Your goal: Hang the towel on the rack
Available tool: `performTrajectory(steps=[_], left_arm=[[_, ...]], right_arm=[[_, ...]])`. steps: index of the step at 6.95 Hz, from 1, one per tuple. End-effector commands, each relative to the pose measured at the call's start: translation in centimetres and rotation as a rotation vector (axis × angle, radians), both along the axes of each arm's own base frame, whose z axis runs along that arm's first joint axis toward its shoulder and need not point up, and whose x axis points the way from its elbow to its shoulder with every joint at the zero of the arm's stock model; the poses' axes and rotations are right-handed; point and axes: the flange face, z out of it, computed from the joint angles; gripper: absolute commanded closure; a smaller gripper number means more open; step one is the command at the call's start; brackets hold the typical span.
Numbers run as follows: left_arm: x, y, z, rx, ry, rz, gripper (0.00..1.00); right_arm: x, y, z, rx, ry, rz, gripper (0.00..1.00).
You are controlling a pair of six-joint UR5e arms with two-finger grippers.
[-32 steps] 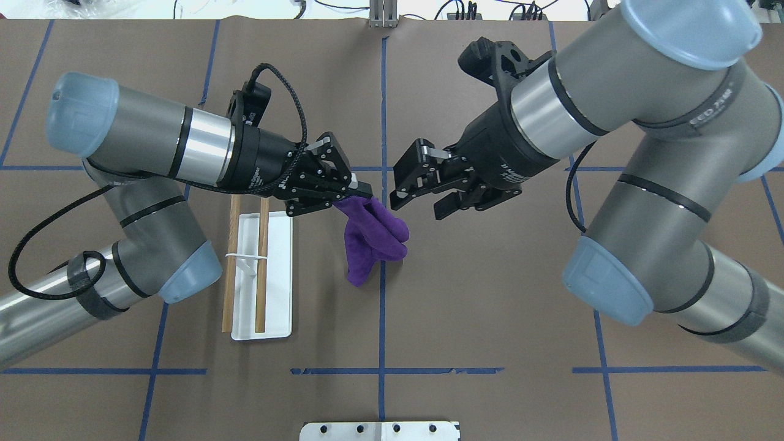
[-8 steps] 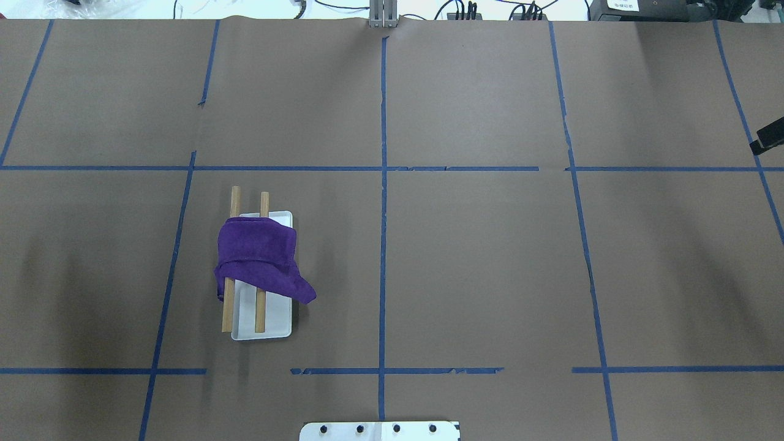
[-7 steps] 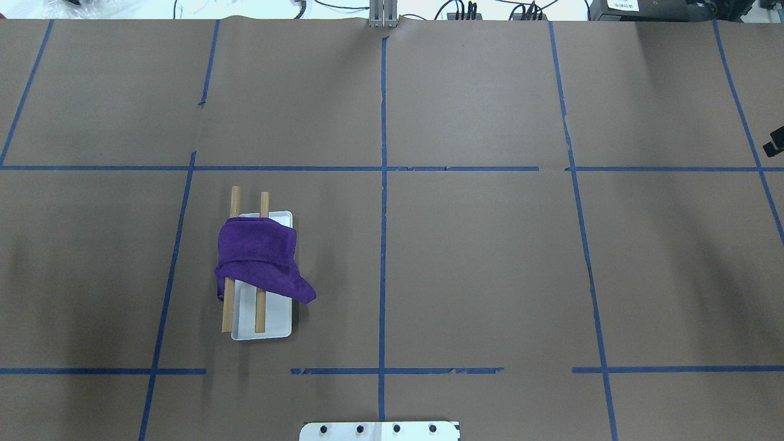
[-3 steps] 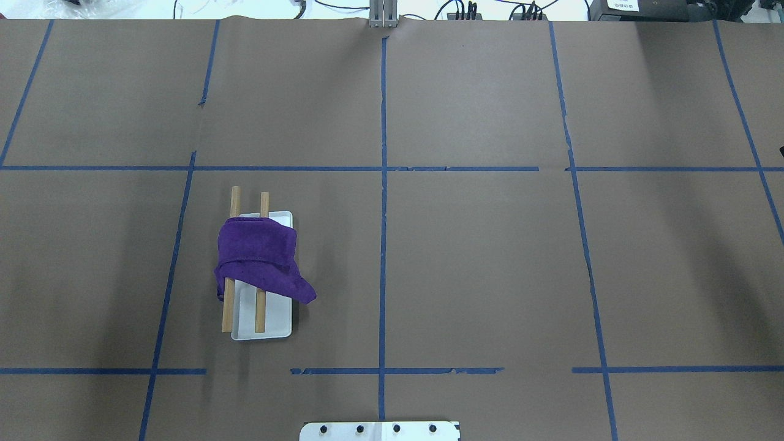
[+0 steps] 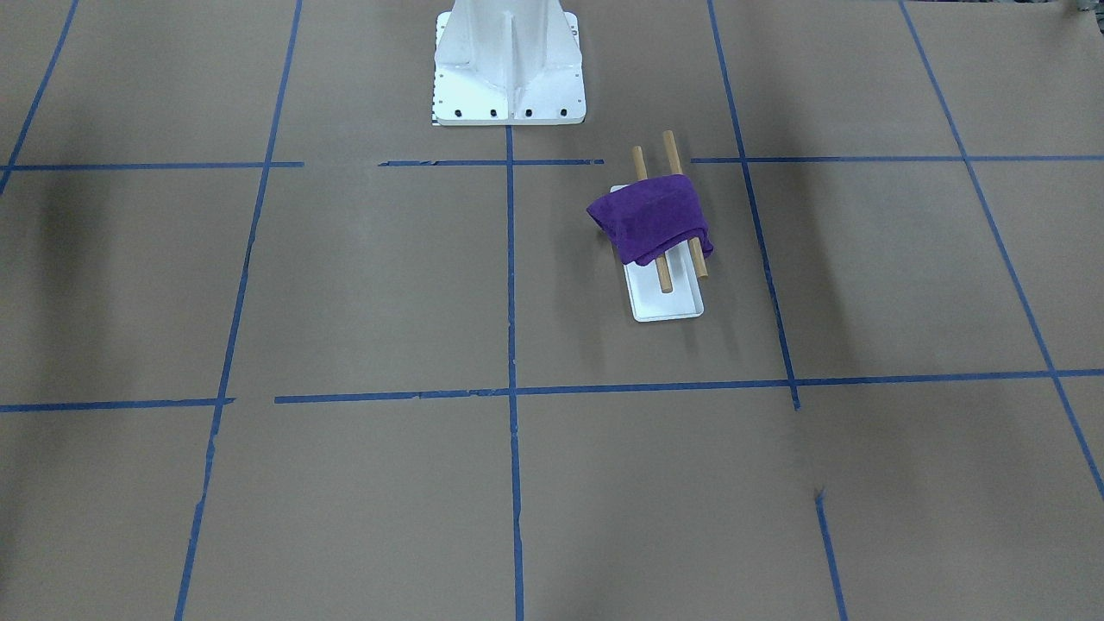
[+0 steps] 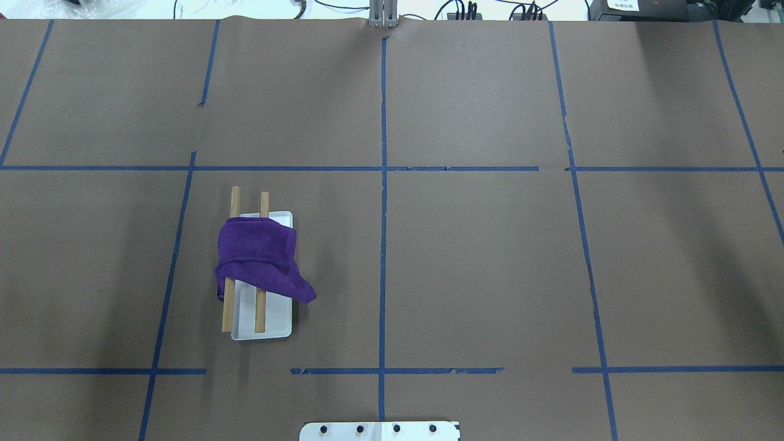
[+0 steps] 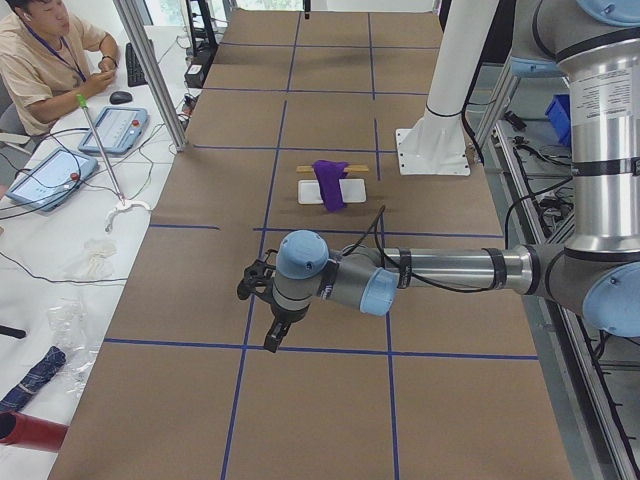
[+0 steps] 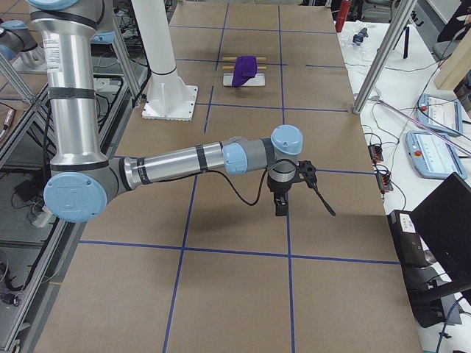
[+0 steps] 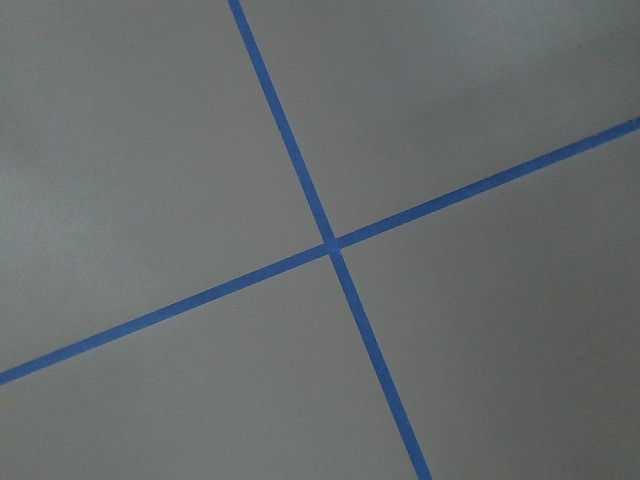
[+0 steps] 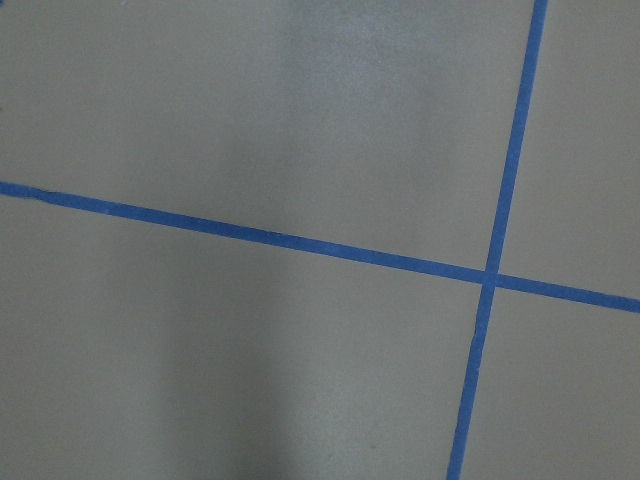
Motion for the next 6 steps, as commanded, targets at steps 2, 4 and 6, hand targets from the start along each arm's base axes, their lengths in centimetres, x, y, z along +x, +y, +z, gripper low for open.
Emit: performTrajectory(steps=[2,4,6], left_arm=[[0.3,0.9,0.9,0.0,-0.001,0.007,0.0],[0.3,0.7,0.1,0.052,0.001,0.008,0.0],[0.4,0.5,0.2,0.042,0.0,0.01,0.0]], right_arm=[[0.4,2.3,2.8,-0.048,0.019,0.001,0.0],[0.4,2.4,3.1,-0.055,0.022,-0.001,0.0],[0.3,2.4,3.0,-0.062,0.013,0.003,0.0]])
